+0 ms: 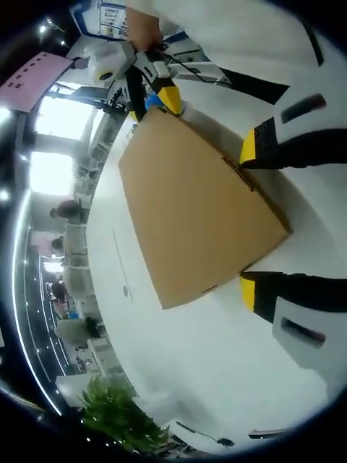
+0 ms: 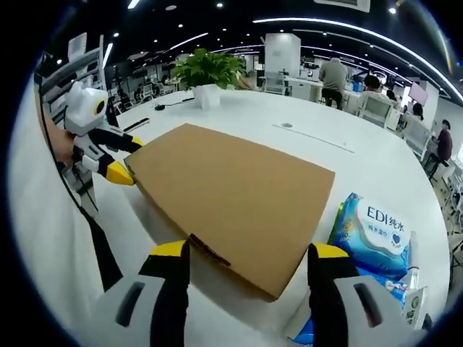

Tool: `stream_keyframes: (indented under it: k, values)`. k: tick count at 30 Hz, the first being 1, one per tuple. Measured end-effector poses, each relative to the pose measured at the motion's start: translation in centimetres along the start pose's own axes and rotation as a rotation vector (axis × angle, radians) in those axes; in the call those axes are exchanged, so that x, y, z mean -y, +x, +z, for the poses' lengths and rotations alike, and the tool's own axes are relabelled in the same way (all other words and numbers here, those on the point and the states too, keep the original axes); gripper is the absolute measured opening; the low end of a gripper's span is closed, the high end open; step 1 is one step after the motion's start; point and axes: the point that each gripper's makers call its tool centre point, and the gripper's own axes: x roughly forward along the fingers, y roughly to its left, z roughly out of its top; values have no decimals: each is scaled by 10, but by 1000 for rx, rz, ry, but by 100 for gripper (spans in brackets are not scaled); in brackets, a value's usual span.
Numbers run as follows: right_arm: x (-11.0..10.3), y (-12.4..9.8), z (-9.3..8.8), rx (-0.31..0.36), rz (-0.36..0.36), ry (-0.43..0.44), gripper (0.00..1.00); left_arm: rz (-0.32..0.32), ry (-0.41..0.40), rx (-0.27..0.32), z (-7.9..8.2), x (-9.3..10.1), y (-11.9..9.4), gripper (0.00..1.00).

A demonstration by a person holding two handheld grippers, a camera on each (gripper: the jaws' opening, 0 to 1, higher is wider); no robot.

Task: Operate the shoe box by opening the lid, removing the specified soft item, and placing it in the target area until the item is outside and the box remains undamaged.

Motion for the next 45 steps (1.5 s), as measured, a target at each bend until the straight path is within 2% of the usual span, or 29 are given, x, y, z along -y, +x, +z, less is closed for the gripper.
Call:
stream_keyframes:
  k: [20, 21, 22, 23, 24, 32, 34, 36, 40, 41, 42, 45]
  values:
    - [-1, -12, -13, -37, -26, -10, 64, -14, 21, -5, -2, 11, 0, 59]
    - [1, -11, -17, -63, -29, -16, 63, -15, 20, -4, -2, 11, 0, 59]
    - [2, -12, -25, -117, -36, -16, 60, -21, 12, -14, -2, 12, 1, 59]
    - [3, -12, -25, -126, -39, -20, 59, -21, 8, -21, -3, 12, 2, 59]
    - [2, -10, -21, -102, -42, -27, 60, -20, -2, -27, -4, 12, 4, 59]
    - [9, -13, -25, -114, -78, -31, 59, -14, 0, -25, 0, 16, 8, 60]
    - [9, -13, -25, -117, -75, -30, 58, -29, -44, -18, 2, 19, 8, 62]
    - [10, -14, -27, -132, -79, -38, 57, -40, -51, -12, 2, 20, 7, 65]
    - [10, -15, -26, -138, -92, -59, 56, -23, -32, -13, -1, 18, 3, 59]
    - [11, -15, -26, -137, -93, -62, 56, -27, -41, -8, -1, 18, 1, 60]
    - [11, -15, -26, -137, -92, -63, 56, -52, -84, 10, 1, 22, -2, 61]
    - [13, -14, -29, -138, -89, -29, 57, -48, -83, 6, -2, 20, -7, 62]
